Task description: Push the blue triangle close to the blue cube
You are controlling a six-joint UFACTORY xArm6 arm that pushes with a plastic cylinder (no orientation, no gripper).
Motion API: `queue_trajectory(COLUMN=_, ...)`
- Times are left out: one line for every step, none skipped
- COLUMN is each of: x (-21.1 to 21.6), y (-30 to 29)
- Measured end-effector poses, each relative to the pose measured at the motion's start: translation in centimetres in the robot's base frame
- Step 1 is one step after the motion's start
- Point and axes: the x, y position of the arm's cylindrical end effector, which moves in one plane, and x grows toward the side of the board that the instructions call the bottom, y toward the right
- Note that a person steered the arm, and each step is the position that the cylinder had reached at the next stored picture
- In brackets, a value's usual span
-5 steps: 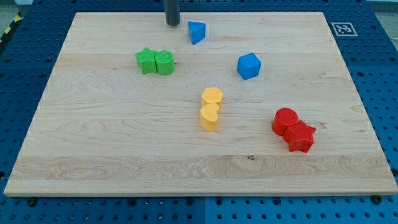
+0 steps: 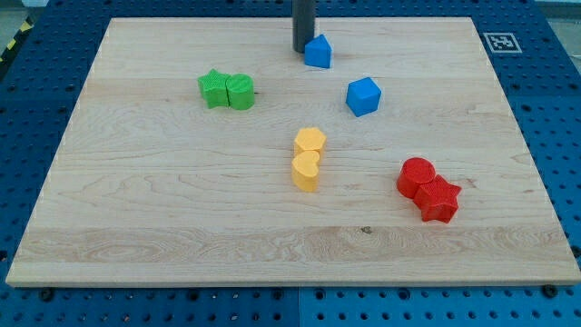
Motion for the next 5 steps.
queue_trajectory(x=0.1, y=2.7)
queue_trajectory(x=0.7, y=5.0)
queue_trajectory(x=2.3, y=5.8)
queue_trajectory(x=4.3, y=5.8)
queue_trajectory(x=5.2, y=5.8)
